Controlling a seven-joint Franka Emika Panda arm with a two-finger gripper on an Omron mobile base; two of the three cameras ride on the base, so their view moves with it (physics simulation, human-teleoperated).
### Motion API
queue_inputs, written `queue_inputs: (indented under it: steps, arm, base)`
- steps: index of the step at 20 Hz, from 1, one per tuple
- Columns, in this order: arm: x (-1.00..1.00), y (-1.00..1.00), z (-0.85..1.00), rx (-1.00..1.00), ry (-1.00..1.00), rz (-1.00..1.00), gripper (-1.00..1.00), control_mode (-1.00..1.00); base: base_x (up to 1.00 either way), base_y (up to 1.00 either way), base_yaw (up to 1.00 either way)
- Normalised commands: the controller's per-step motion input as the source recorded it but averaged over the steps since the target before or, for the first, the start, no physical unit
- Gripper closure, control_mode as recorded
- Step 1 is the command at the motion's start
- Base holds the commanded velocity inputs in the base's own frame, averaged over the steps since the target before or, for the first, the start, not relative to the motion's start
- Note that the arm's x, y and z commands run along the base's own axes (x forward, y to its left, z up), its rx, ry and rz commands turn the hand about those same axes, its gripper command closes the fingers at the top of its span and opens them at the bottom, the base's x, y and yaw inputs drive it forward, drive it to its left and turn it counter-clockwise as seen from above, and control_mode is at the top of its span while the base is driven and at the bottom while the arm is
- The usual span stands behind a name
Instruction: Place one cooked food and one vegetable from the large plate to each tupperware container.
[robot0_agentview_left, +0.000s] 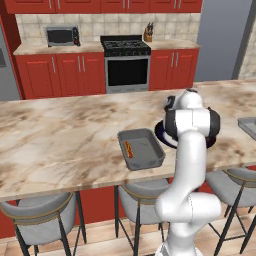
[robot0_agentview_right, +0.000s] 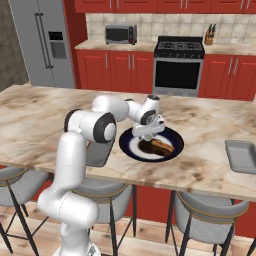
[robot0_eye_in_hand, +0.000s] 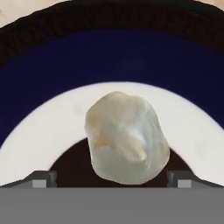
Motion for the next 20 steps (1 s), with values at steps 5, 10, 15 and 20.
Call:
queue_inputs:
  steps: [5,10,15,20]
  arm:
    - [0.16,0.0,-0.18,0.01,-0.04,0.1,-1.0,-1.0]
    - [0.24,0.0,-0.17,0.01,-0.04,0.08,-1.0,-1.0]
    - [0.02,0.3,-0.29,0.02,-0.06,0.06,1.0,-1.0]
    - [-0.6,0.09,-0.02,0.04,-0.16,0.0,1.0,-1.0]
  base:
    - [0.0,0.0,0.0]
    - [0.0,0.0,0.0]
    - [0.0,0.0,0.0]
    - [0.0,0.0,0.0]
